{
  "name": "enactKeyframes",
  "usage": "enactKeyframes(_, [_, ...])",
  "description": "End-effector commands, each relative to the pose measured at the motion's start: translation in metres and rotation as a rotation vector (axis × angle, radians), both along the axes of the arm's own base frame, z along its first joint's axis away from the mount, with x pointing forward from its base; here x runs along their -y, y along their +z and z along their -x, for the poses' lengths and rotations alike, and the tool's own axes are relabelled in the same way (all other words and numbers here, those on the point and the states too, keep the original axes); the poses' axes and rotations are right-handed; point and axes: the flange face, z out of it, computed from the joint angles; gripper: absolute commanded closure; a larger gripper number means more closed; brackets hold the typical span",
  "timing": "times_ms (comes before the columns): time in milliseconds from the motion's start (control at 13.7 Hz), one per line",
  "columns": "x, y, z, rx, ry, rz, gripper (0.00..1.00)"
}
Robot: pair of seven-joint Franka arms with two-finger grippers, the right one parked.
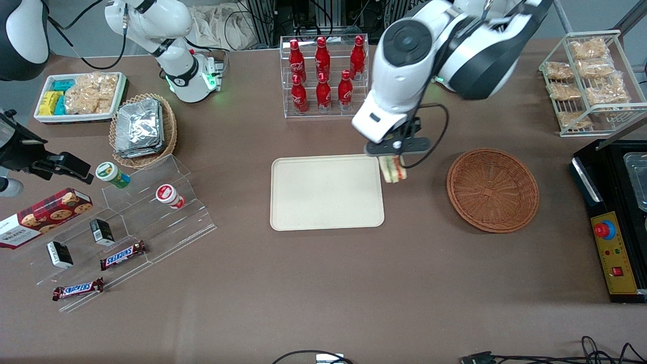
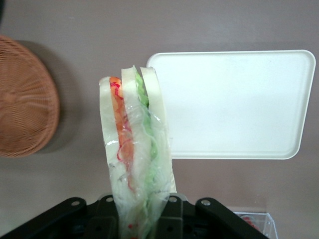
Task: Place sandwich from basket to tray
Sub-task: 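Carry the sandwich over the cream tray and lower it, then set the sandwich on the tray and open the left gripper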
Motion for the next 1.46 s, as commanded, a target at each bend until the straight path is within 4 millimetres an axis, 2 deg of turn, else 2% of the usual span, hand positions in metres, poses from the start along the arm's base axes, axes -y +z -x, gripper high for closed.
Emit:
enactKeyframes(0, [0.012,-0.057,-0.011,-0.003,-0.016,0.043,0.81])
enactKeyframes(220, [0.019,-0.123,-0.003,0.037,-0.064,0.051,0.82])
enactKeyframes(366, [0.017,-0.173,0.004,0.032,-0.112,0.034,0.84])
enactKeyframes(512, [0.009,-0.216,0.009,0.040,-0.136,0.048,0.79])
enactKeyframes(585, [0.005,-0.231,0.010,0.044,-0.131,0.064,0.78])
enactKeyframes(951, [-0.008,-0.268,0.012,0.029,-0.110,0.096,0.78])
enactKeyframes(1098, [-0.010,-0.276,0.014,0.024,-0.108,0.102,0.72])
enactKeyframes(1171, [-0.010,-0.277,0.015,0.022,-0.105,0.102,0.56])
enactKeyframes(1244, [-0.011,-0.279,0.018,0.014,-0.107,0.096,0.23])
enactKeyframes(1317, [-0.011,-0.279,0.019,0.013,-0.099,0.092,0.00])
enactKeyframes(1390, [-0.011,-0.279,0.019,0.013,-0.093,0.092,0.00])
